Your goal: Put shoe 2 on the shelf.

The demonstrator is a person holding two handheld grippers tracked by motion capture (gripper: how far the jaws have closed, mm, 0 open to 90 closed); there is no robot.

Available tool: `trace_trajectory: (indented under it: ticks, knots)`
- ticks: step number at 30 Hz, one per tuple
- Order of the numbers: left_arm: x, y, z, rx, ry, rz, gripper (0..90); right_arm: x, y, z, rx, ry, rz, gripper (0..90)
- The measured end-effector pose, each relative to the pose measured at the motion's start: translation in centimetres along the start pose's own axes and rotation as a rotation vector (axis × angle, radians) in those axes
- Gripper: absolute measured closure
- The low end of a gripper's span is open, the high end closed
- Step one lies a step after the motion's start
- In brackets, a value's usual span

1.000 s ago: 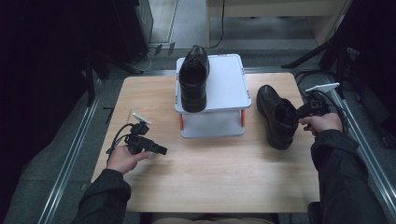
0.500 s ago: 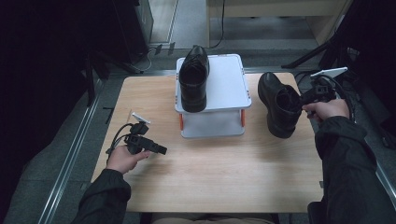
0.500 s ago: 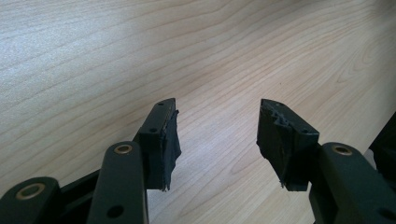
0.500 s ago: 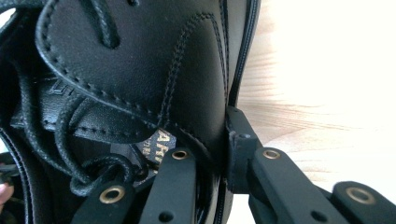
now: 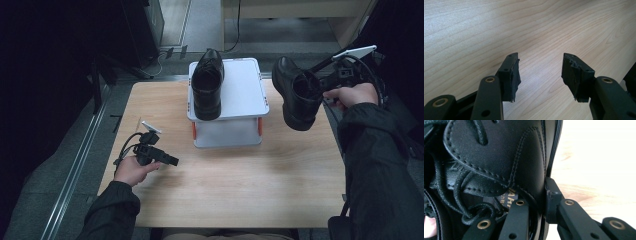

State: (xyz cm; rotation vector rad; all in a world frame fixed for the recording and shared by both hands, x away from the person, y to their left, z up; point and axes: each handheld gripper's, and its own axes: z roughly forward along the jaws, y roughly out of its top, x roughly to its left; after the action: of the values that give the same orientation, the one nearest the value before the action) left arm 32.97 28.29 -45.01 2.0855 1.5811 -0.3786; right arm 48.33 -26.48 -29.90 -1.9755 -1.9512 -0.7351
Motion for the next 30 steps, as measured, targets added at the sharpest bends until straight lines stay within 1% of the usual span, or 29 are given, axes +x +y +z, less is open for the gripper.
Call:
trace_trajectory:
  ticks: [1,3,6,9,14,19,26,30]
  knots:
    - [0.0,0.0,0.0,-0.003,-0.002,-0.002,47.6,0.5,0.2,0.0,-0.004,-0.004,-0.015,83.9]
    - [0.0,0.0,0.0,-0.006,-0.004,-0.001,47.6,1.6,0.5,-0.1,-0.002,-0.012,-0.029,83.9]
    - [0.1,0.0,-0.1,-0.004,-0.005,-0.007,47.5,3.2,1.0,0.0,-0.002,-0.006,-0.044,83.9]
    - [0.2,-0.1,-0.2,-0.007,-0.008,-0.009,47.6,4.3,1.3,0.4,0.007,-0.003,-0.056,83.9]
    - [0.2,-0.1,-0.3,-0.011,-0.010,-0.007,47.6,5.8,1.9,1.3,0.019,-0.020,-0.059,83.8]
    - [0.2,-0.2,-0.2,-0.005,-0.012,-0.002,47.6,7.8,2.4,2.1,0.029,-0.053,-0.079,83.6]
    - [0.4,-0.2,-0.3,-0.006,-0.015,-0.003,47.6,10.8,3.2,3.6,0.031,-0.056,-0.109,83.6]
    - [0.4,-0.4,-0.4,-0.009,-0.019,-0.004,47.6,11.9,3.4,4.5,0.034,-0.062,-0.119,83.6]
